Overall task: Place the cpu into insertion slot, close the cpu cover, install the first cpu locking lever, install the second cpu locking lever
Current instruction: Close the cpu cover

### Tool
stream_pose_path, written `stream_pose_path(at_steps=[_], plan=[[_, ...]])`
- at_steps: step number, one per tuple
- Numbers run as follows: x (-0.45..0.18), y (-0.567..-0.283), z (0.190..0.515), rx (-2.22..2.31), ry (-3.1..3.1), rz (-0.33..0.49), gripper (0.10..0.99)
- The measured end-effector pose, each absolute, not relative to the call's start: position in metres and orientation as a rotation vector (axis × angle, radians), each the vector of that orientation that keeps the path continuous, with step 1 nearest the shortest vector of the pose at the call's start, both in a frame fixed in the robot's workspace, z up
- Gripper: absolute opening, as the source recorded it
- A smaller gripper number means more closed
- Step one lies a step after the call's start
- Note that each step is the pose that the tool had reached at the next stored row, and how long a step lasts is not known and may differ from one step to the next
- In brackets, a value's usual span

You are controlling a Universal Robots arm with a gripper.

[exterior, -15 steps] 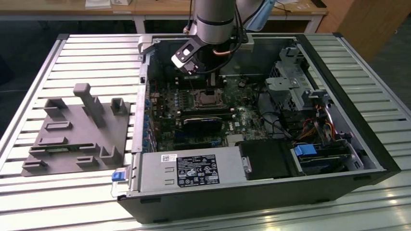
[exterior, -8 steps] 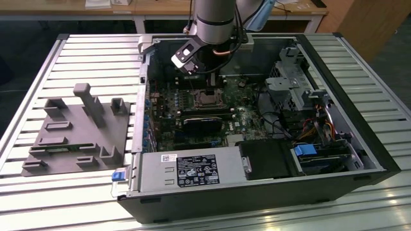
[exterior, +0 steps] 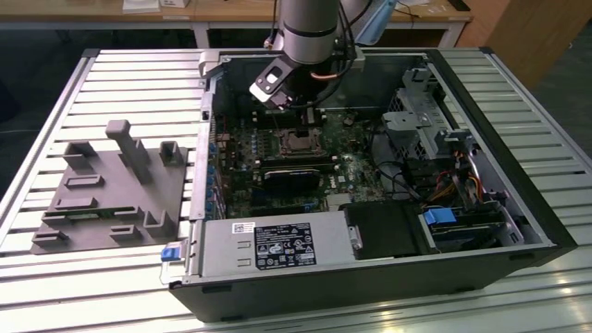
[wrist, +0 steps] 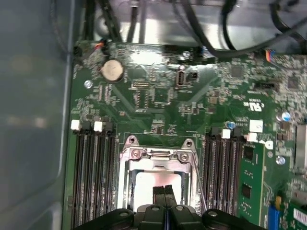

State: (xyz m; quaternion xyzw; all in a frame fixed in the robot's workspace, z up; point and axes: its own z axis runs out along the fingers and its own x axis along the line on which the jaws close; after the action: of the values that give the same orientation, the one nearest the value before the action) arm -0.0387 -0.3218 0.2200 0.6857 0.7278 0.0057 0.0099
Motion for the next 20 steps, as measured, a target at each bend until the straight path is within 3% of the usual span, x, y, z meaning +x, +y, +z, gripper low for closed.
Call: stream_pose_path(at_steps=[20], plan=[[-0.0387,-0.3218,0.2198,1.695,2.624,0.023,0.102]])
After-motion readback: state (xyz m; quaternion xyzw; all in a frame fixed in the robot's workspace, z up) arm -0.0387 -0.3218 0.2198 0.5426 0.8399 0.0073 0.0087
